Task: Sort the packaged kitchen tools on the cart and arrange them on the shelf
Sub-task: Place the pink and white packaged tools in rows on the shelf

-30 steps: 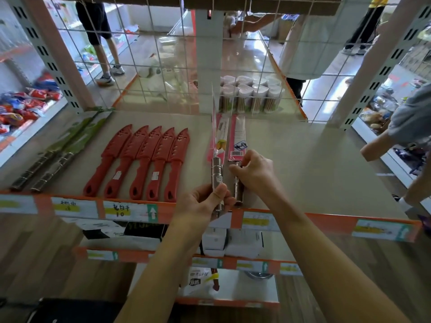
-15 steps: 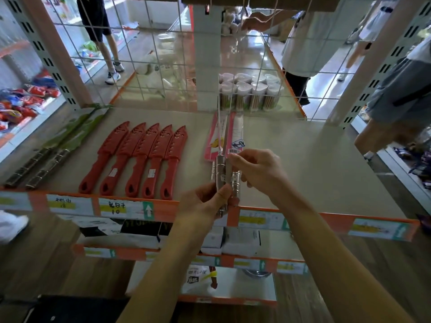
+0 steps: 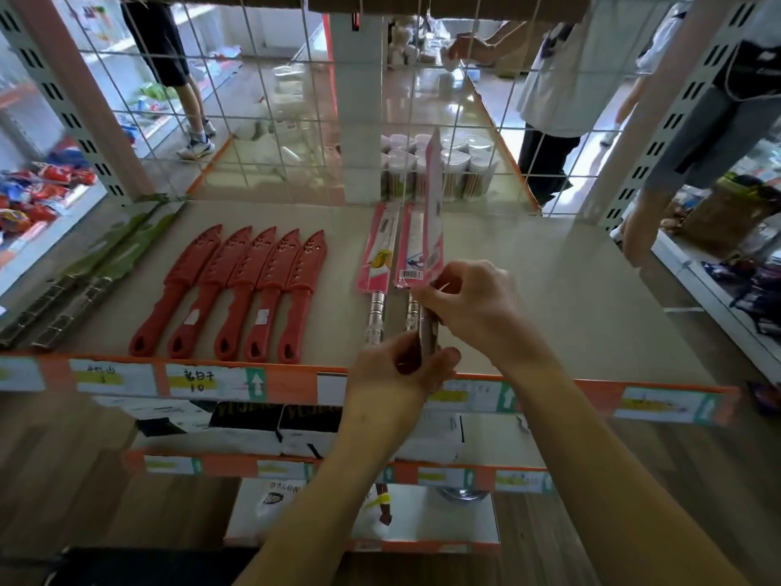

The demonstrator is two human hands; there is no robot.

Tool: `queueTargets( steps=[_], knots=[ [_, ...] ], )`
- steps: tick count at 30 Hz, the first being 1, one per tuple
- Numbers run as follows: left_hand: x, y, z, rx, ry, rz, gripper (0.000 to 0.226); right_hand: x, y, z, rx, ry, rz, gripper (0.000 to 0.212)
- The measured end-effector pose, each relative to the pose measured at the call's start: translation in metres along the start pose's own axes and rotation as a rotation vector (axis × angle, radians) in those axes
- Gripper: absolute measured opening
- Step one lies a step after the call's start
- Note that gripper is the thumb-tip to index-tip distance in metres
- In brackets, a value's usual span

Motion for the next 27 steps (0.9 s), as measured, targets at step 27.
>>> queueTargets(
  steps=[27],
  knots=[
    [-0.005,0.027,0.0,1.18,-0.742,-0.502,0.056,0.003,0.013,0.045,-1.173,0.622,-0.384,0.031]
  ],
)
Point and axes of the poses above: each hand's wrist, its own x-axis away from the middle knuckle, its own y-axis out of the palm, z = x × y, the point moved 4 cm from there along -x, towards the middle knuckle, and after that the axes turned 6 degrees about z, right-handed, at the moved point
